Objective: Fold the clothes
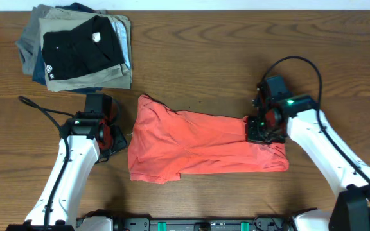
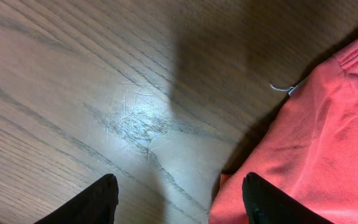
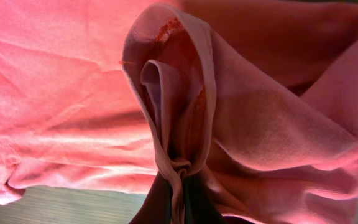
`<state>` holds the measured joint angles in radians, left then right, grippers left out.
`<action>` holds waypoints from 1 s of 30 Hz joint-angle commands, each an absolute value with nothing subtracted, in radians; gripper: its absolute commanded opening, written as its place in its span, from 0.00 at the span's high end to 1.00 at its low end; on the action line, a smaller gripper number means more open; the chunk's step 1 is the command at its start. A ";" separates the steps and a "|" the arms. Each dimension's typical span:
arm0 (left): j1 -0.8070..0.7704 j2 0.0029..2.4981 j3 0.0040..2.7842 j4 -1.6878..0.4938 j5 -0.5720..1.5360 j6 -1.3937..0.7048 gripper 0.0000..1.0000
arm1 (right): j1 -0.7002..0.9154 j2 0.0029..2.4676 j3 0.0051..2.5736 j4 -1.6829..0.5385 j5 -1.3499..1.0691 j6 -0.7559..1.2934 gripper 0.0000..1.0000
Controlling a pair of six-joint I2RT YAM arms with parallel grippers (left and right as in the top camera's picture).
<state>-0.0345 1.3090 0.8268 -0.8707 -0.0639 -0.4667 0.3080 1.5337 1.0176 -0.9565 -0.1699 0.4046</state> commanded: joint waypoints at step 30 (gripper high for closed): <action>-0.031 1.308 0.780 -0.856 -0.079 -0.458 0.35 | 0.445 1.552 1.047 -0.937 -0.062 0.559 0.77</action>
